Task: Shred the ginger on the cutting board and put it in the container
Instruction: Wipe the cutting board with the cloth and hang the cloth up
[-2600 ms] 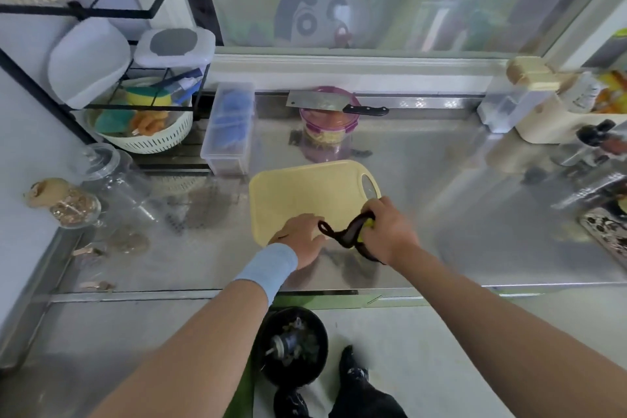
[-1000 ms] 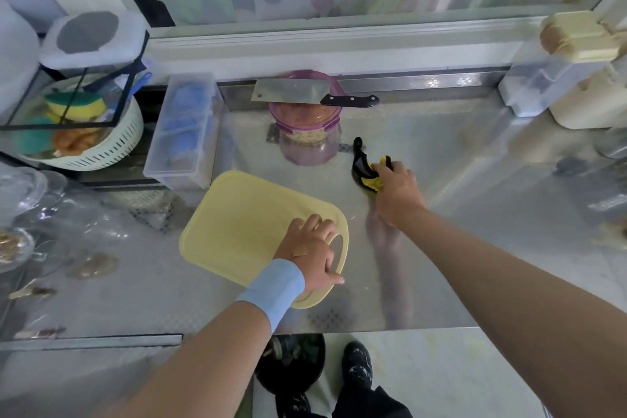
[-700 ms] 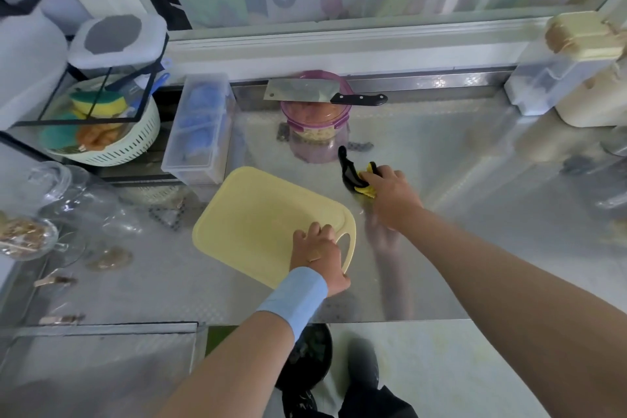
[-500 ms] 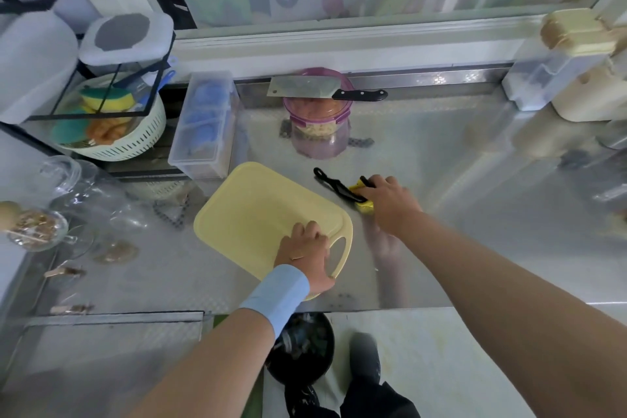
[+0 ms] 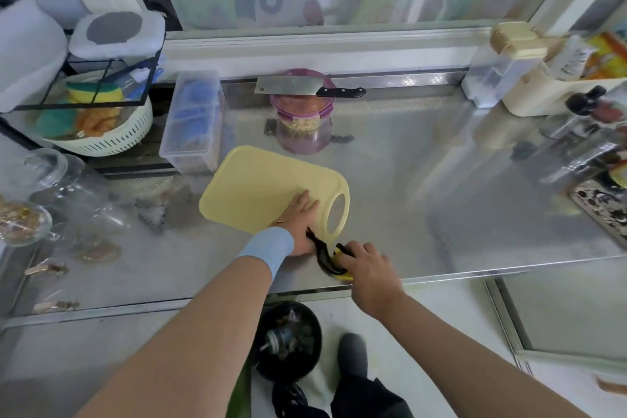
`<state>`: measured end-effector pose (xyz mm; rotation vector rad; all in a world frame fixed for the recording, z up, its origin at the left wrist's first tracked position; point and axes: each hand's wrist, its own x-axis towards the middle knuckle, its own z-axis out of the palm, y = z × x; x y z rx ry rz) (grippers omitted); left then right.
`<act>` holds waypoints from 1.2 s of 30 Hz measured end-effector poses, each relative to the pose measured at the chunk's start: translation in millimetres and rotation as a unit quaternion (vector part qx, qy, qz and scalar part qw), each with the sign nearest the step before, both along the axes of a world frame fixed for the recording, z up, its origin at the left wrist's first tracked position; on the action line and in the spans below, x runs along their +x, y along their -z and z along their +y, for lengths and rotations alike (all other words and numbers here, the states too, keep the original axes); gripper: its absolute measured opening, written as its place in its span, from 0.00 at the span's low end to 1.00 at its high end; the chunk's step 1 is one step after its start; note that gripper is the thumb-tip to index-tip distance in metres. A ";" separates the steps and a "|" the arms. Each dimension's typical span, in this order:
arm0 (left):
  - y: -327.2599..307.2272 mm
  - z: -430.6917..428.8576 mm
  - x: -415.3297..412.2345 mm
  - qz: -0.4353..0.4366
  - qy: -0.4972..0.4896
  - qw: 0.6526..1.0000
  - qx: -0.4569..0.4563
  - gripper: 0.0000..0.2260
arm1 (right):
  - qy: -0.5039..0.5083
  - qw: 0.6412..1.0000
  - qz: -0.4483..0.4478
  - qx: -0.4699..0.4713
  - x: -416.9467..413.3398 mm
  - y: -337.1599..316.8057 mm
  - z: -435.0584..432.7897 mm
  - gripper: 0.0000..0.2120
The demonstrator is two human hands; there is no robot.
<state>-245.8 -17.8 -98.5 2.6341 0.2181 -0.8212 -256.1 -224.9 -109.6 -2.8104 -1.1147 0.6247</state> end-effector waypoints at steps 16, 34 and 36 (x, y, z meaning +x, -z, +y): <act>-14.6 60.1 -117.2 -0.071 -0.248 0.956 -0.140 0.19 | -0.174 0.981 0.086 0.006 -82.3 -1.9 88.1 0.21; -175.8 114.3 -175.7 0.069 -0.131 0.985 -0.091 0.08 | -0.046 0.953 0.292 0.070 -54.4 -153.6 150.0 0.15; -199.4 115.9 -175.4 0.066 -0.134 0.987 -0.052 0.07 | -0.063 0.949 0.285 0.120 -44.9 -178.4 156.9 0.12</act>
